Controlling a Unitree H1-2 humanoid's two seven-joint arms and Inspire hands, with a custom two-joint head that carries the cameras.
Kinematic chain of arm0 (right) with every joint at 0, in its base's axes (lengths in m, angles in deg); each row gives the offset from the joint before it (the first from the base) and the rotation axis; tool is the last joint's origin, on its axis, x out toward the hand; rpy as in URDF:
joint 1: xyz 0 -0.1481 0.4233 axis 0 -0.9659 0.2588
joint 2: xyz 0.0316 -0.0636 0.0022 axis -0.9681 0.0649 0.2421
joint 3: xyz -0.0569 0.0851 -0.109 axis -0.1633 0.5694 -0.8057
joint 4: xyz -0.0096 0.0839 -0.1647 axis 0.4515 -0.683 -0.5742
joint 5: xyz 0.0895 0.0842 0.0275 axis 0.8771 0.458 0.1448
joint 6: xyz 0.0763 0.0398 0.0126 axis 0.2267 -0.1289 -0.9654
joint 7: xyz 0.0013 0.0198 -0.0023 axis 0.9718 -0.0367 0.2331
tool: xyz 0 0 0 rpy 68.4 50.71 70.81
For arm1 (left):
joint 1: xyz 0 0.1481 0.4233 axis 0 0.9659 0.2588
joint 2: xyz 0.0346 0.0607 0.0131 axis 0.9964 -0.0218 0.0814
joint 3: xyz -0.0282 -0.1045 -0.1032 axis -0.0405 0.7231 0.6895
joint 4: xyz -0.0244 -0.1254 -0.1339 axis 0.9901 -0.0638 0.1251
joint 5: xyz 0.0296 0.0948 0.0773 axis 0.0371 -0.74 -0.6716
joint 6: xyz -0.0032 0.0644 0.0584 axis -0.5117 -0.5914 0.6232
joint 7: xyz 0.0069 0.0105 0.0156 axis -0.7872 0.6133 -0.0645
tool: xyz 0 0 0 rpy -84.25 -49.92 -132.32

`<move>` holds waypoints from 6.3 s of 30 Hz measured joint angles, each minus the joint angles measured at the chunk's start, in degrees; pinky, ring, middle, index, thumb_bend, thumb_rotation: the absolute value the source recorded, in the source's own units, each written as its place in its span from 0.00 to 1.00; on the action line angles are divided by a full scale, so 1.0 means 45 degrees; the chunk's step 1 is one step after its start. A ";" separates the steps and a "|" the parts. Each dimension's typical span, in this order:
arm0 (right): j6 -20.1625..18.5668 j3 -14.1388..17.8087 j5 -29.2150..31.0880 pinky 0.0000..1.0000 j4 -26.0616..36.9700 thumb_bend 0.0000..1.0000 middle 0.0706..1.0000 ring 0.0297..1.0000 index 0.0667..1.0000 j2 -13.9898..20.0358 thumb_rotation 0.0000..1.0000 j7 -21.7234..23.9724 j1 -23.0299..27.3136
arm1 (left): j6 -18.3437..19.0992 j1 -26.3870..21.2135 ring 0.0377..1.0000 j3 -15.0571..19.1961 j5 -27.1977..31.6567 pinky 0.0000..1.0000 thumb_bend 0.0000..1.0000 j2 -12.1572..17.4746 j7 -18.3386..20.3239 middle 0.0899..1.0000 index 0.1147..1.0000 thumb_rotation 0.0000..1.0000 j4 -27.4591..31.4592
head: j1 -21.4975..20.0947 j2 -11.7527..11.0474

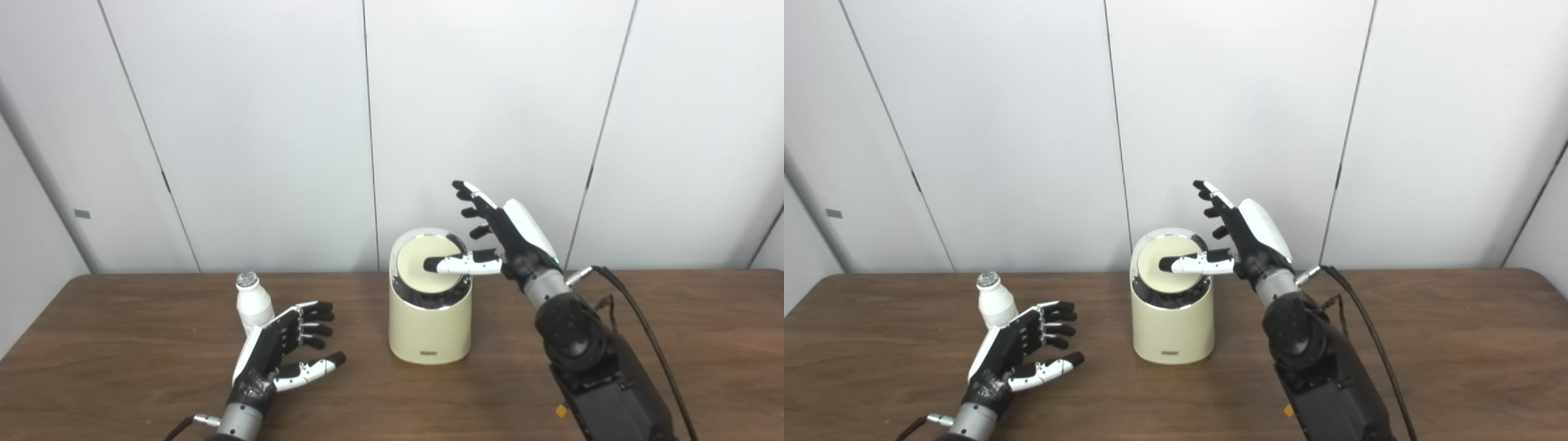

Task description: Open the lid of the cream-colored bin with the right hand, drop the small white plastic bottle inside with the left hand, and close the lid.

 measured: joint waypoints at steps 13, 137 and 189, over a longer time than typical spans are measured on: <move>-0.0001 -0.0123 -0.0515 0.68 -0.0593 0.93 0.88 0.82 0.92 -0.0030 0.28 -0.0100 0.0138 | 0.0002 0.0036 0.65 -0.0005 -0.0001 0.59 0.66 0.0002 0.0002 0.70 0.70 0.00 0.0094 | -0.0020 0.0059; 0.4305 0.2547 0.4133 0.64 -0.0677 0.81 0.83 0.77 0.85 -0.0721 0.29 -0.1444 -0.5477 | 0.0717 0.0528 0.64 -0.0078 -0.0011 0.58 0.65 -0.0071 0.0026 0.70 0.70 0.00 0.0999 | 0.0253 0.0528; 0.4268 0.2742 0.4694 0.67 -0.0455 0.75 0.84 0.78 0.86 -0.0288 0.16 -0.1118 -0.5671 | 0.1302 0.1160 0.72 0.2010 -0.3204 0.61 0.77 -0.0113 -0.5077 0.77 0.82 0.05 0.1761 | 0.2012 0.0391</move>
